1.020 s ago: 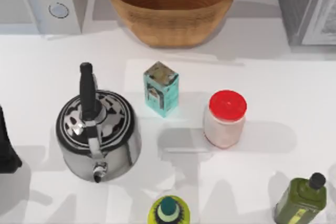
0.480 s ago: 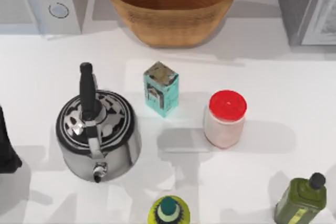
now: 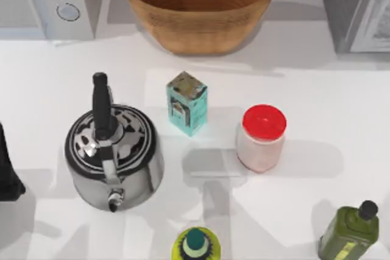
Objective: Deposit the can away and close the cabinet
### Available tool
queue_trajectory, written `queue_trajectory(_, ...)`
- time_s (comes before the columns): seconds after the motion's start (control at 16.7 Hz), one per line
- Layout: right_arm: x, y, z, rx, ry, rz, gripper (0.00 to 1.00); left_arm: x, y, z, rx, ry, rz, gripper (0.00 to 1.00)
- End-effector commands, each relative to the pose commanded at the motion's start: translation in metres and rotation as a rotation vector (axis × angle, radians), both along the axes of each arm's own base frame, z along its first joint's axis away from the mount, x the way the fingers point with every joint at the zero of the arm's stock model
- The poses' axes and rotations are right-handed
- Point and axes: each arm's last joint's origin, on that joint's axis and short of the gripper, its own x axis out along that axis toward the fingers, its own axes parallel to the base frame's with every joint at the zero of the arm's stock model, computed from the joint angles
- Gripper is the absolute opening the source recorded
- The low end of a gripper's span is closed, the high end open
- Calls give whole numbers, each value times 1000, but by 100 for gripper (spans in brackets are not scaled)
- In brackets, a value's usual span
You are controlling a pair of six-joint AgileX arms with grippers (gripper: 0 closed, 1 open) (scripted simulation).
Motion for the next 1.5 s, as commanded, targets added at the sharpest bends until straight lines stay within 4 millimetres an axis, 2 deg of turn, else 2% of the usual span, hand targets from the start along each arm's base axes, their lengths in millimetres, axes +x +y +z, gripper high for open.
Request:
queue_trajectory(0.18, 34, 49, 5, 21, -9, 97, 100, 0, 0, 0, 0, 0, 0, 100)
queue_trajectory(0.36, 52, 110, 15, 21, -43, 183, 100, 0, 0, 0, 0, 0, 0, 100)
queue_trajectory(0.6, 47, 183, 29, 17, -109, 231, 100, 0, 0, 0, 0, 0, 0, 100)
queue_trajectory(0.78, 35, 221, 32, 17, -134, 195, 100, 0, 0, 0, 0, 0, 0, 100)
queue_trajectory(0.96, 27, 246, 27, 6, -116, 109, 100, 0, 0, 0, 0, 0, 0, 100)
queue_trajectory(1.14, 26, 261, 16, -25, -69, 5, 100, 0, 0, 0, 0, 0, 0, 100)
queue_trajectory(1.32, 27, 269, 4, -61, -25, -63, 100, 0, 0, 0, 0, 0, 0, 100)
queue_trajectory(1.5, 27, 271, 0, -72, -12, -79, 100, 0, 0, 0, 0, 0, 0, 100)
